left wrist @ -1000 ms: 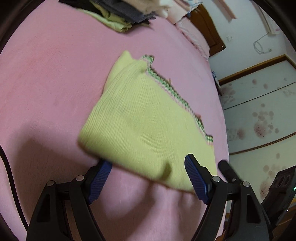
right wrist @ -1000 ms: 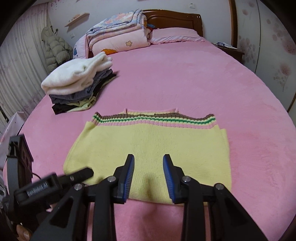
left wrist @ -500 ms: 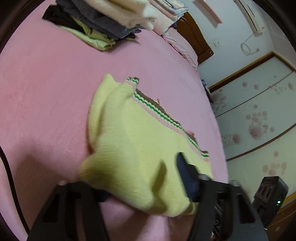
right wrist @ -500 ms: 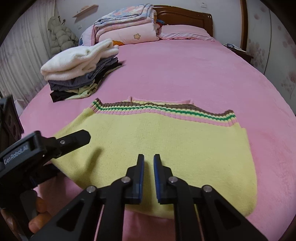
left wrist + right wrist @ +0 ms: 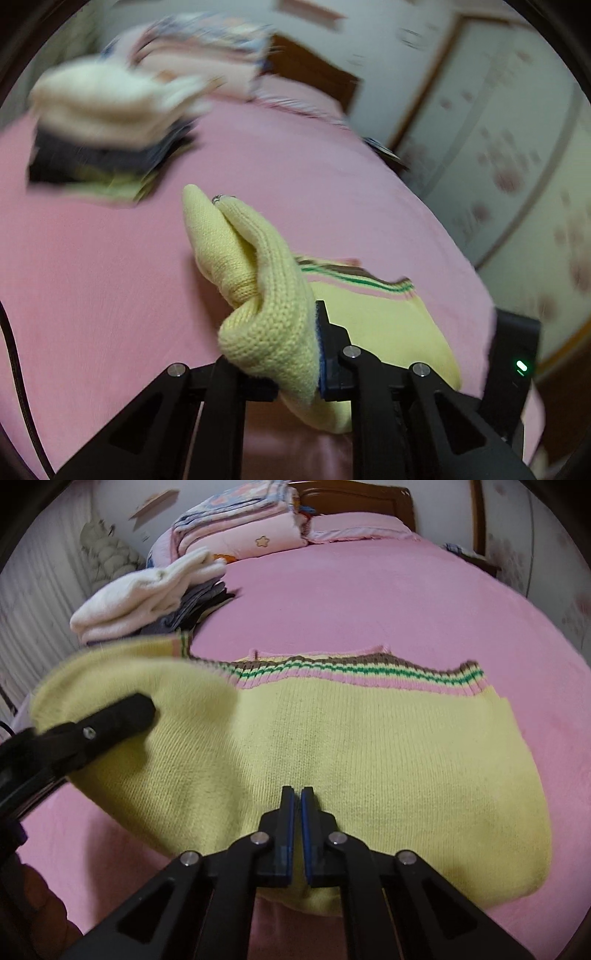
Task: Fold large clothes
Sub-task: 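Fold one side over with the left gripper while the right gripper holds the other side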
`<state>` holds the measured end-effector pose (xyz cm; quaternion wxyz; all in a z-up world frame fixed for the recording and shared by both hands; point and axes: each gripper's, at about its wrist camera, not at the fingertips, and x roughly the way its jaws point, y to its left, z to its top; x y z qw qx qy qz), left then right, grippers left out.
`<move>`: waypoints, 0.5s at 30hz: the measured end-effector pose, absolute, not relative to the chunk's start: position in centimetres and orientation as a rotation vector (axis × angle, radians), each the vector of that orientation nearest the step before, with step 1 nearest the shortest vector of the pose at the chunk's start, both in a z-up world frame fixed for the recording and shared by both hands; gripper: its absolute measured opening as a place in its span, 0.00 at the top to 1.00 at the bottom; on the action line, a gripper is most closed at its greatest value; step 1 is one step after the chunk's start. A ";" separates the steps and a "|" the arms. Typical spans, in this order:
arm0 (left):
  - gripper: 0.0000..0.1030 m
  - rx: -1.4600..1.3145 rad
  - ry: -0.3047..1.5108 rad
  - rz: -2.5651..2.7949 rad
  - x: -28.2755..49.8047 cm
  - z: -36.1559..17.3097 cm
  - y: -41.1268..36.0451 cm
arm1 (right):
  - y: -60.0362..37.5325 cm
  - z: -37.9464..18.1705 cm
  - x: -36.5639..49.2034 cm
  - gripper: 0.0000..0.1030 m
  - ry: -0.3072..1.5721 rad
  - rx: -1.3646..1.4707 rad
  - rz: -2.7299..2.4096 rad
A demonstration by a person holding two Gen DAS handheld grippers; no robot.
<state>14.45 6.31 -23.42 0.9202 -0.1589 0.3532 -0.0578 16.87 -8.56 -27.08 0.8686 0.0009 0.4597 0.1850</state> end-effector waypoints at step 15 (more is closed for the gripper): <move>0.88 0.081 0.732 -0.341 17.7 -20.4 -4.3 | -16.8 -26.2 16.2 0.96 1.049 0.343 0.426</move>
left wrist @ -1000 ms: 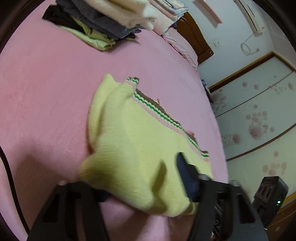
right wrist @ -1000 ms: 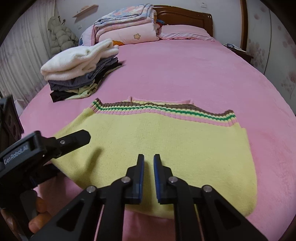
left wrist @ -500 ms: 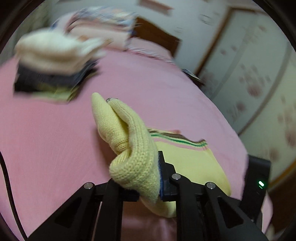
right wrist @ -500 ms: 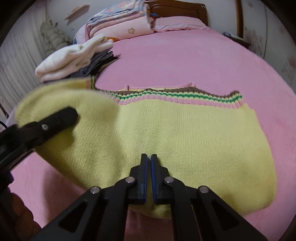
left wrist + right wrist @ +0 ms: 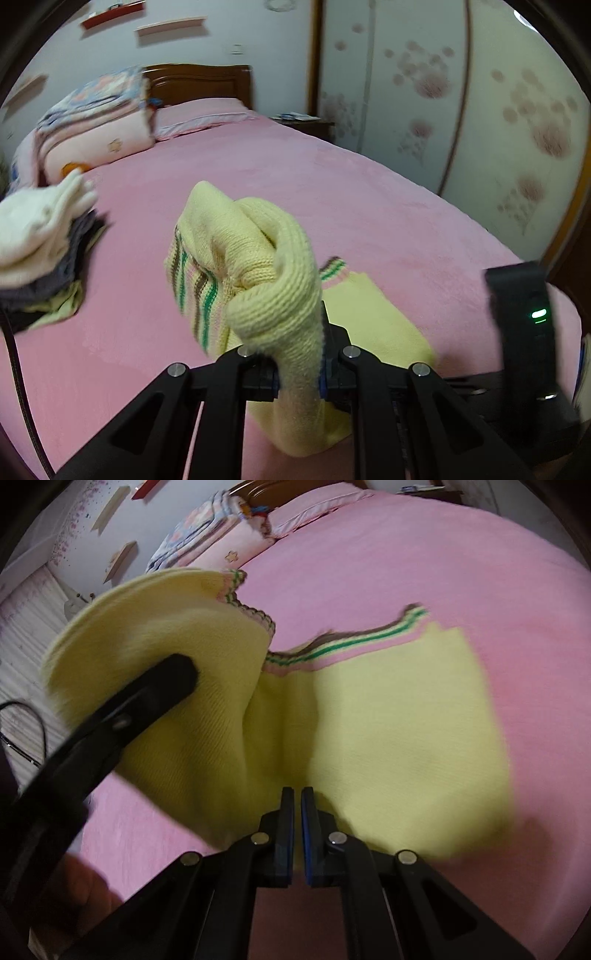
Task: Fold large clothes
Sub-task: 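Fold one side over with the left gripper while the right gripper holds the other side, then open both grippers and press the folded bundle flat with the right gripper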
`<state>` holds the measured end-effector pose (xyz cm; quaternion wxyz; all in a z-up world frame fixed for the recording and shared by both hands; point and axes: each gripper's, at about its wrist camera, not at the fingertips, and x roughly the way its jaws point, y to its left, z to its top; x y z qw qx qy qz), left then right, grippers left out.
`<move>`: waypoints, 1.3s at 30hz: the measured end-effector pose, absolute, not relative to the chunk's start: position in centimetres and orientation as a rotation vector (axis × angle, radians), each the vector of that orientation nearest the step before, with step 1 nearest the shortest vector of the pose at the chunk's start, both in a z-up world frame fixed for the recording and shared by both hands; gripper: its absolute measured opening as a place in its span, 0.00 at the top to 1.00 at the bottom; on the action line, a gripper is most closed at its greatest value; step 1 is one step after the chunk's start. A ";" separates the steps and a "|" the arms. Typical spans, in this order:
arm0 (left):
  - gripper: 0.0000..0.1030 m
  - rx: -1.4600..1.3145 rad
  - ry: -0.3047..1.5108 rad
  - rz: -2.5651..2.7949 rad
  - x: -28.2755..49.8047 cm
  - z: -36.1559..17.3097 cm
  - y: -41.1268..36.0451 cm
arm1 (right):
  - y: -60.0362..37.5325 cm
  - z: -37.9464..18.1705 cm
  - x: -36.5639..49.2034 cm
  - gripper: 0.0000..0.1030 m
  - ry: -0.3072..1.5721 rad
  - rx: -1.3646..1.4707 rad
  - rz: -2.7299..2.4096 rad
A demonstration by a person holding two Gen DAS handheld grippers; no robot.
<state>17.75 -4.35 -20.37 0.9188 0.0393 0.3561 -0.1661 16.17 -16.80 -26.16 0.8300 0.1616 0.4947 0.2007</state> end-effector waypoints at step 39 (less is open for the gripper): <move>0.38 -0.191 1.011 -0.170 18.6 -24.3 -0.7 | -20.3 -18.4 16.9 0.77 0.983 0.134 0.351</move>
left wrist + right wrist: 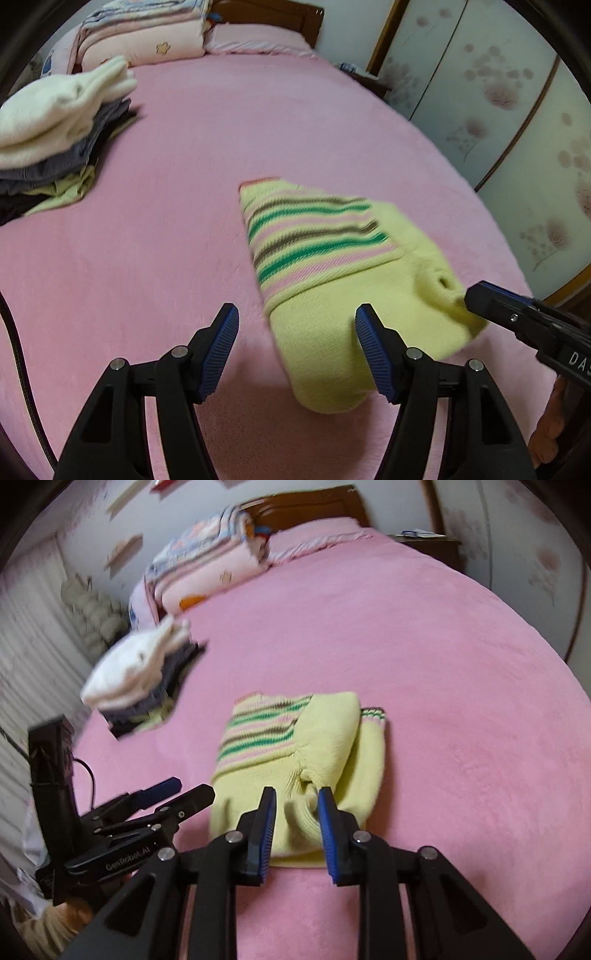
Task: Fold large clothes
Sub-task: 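Open both grippers and press the folded bundle flat with the right gripper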
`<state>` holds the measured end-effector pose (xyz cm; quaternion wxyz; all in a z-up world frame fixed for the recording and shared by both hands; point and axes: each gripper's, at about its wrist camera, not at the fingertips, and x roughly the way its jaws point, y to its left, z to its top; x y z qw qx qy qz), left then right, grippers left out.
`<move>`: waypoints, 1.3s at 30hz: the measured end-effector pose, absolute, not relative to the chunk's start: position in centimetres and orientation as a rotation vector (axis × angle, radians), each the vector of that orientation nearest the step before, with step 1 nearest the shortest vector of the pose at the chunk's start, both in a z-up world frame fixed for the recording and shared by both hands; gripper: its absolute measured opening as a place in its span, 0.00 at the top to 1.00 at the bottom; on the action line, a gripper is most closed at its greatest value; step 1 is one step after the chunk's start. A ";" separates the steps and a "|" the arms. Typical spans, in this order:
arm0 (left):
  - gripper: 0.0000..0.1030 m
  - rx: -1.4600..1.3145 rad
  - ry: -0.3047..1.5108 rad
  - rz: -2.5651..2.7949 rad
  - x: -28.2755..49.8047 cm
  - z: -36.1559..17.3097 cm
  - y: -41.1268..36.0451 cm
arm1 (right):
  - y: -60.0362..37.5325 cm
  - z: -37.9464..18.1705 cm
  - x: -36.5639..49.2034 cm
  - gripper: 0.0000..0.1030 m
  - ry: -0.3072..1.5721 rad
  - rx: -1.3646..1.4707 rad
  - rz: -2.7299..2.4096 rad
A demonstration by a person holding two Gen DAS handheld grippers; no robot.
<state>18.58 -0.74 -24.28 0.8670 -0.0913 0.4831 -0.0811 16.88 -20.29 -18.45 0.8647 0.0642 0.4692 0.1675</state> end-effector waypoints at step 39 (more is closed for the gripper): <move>0.13 -0.149 1.125 -0.127 17.8 -19.0 -3.7 | -23.7 -17.2 15.0 0.69 1.105 0.146 0.252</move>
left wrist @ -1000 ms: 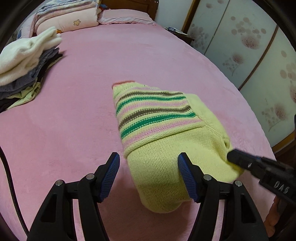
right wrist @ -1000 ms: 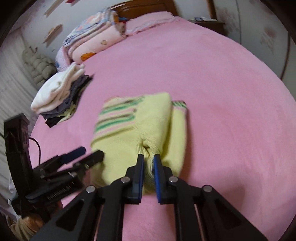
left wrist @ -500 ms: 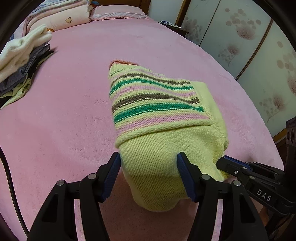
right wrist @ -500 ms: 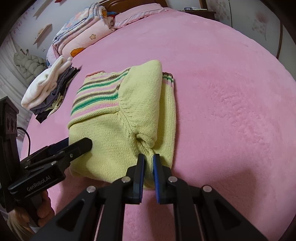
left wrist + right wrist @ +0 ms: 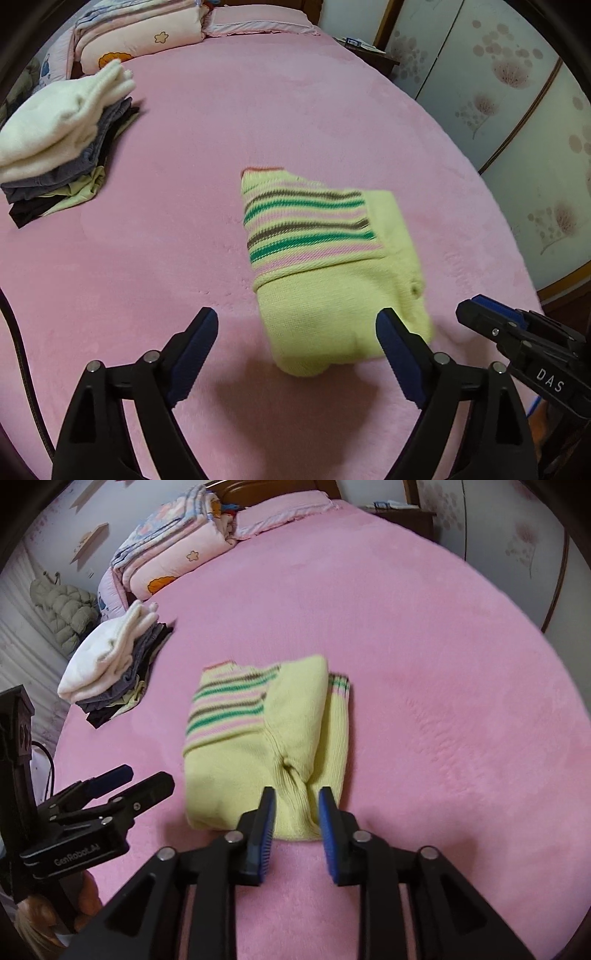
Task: Fold large clothes
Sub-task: 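Open both grippers and press the folded bundle flat with the right gripper, then position both open grippers around the sides of the folded bundle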
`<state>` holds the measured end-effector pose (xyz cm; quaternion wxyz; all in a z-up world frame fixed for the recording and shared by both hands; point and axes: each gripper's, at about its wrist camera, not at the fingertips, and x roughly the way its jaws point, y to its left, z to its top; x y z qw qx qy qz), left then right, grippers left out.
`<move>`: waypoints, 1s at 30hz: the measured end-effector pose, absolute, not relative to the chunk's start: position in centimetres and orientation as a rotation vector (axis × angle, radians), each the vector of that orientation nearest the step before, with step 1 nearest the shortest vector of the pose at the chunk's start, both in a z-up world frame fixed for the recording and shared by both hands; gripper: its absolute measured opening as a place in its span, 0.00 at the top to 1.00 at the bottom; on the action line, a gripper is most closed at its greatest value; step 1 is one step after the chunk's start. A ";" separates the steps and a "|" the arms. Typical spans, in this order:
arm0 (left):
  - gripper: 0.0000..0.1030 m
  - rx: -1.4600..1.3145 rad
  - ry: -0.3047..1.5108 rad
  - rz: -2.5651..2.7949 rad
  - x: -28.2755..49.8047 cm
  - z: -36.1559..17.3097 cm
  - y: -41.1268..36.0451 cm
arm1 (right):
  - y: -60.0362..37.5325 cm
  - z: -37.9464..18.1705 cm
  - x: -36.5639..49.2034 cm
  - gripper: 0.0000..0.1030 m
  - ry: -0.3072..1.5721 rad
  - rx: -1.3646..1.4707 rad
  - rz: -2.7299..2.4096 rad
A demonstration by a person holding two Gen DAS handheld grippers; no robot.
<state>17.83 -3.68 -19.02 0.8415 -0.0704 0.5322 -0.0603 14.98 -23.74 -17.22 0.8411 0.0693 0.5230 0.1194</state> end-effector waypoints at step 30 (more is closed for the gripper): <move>0.01 -0.265 1.139 -0.037 23.5 -19.6 -2.8 | -23.2 -14.9 21.0 0.13 1.106 0.121 0.349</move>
